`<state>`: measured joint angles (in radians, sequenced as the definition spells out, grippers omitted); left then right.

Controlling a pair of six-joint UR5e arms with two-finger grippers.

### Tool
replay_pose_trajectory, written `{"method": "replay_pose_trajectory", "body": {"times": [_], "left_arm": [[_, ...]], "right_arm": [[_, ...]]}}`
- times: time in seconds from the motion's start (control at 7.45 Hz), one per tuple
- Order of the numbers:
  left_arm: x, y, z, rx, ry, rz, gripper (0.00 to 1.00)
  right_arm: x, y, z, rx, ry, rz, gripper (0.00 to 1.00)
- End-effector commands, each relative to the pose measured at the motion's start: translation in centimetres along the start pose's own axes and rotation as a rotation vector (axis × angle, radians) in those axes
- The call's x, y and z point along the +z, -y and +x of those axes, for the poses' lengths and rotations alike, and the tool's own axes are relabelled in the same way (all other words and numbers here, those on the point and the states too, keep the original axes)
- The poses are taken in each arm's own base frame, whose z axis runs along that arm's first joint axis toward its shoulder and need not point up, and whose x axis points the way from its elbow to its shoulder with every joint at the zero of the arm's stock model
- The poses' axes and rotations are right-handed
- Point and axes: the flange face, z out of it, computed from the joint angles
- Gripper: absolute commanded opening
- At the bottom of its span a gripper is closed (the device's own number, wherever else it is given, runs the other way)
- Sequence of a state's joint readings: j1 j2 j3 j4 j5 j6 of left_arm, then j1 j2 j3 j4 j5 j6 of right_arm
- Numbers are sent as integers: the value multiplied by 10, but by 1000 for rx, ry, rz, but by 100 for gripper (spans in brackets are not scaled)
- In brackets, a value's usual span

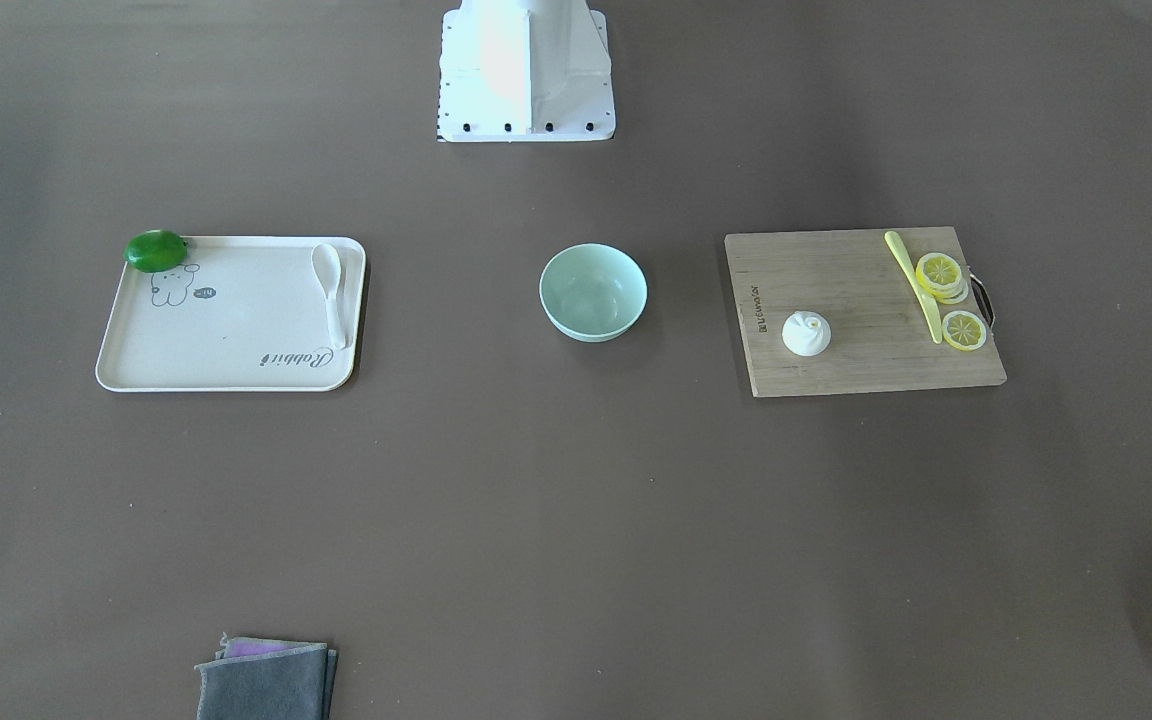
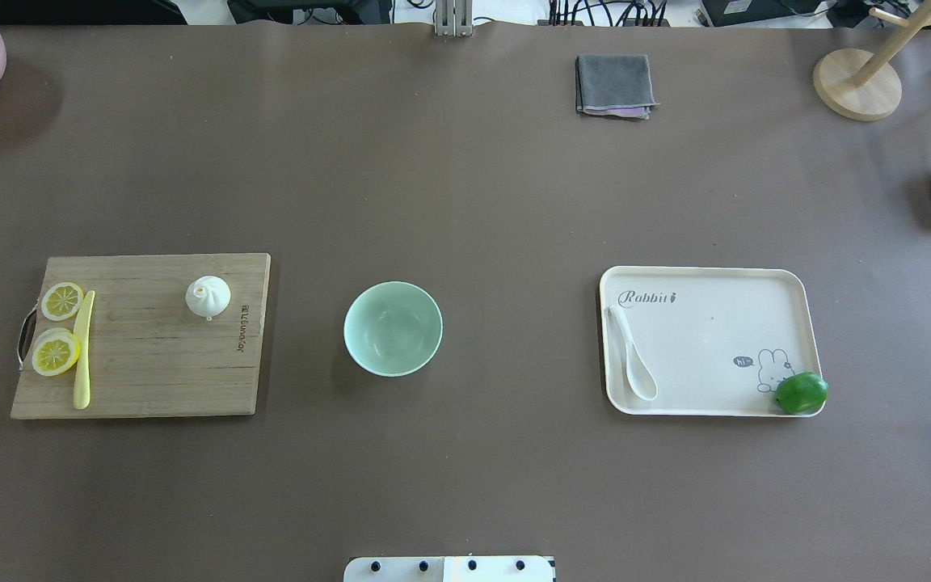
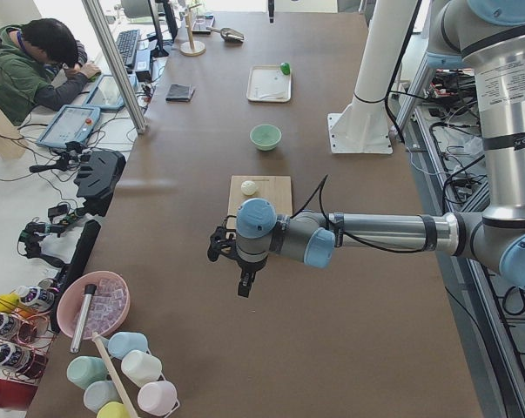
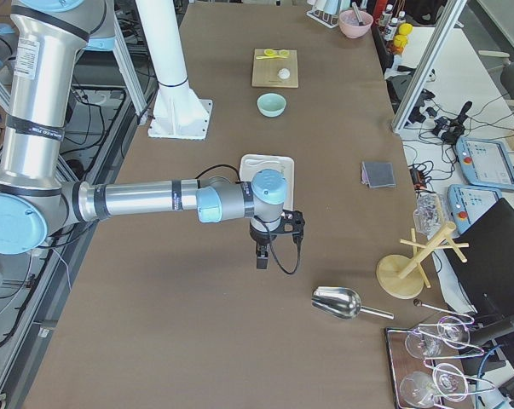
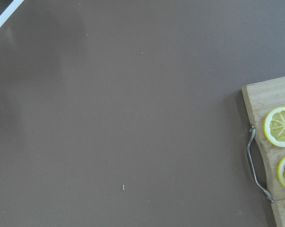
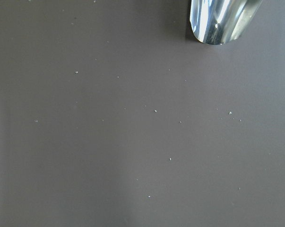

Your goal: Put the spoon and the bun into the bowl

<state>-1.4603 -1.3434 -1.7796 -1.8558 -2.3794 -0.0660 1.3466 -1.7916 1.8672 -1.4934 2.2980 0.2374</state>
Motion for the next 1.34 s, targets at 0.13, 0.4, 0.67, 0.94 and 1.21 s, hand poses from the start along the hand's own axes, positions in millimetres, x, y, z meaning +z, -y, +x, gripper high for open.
{"method": "replay_pose_trajectory", "body": {"times": [0.13, 0.4, 0.67, 0.94, 1.21], "left_arm": [[-6, 12, 7, 26, -3, 27, 98], [-11, 17, 12, 78, -9, 79, 98], [-18, 26, 20, 173, -10, 172, 98], [-17, 48, 19, 223, 10, 223, 98], [-11, 43, 17, 280, -28, 269, 98]], "right_arm": [[-8, 5, -8, -50, 10, 56, 100], [-23, 11, -24, -182, 53, 214, 100], [-37, 15, -38, -254, 73, 298, 100], [-45, 17, -47, -233, 105, 356, 100], [-41, 20, -69, -208, 138, 352, 100]]}}
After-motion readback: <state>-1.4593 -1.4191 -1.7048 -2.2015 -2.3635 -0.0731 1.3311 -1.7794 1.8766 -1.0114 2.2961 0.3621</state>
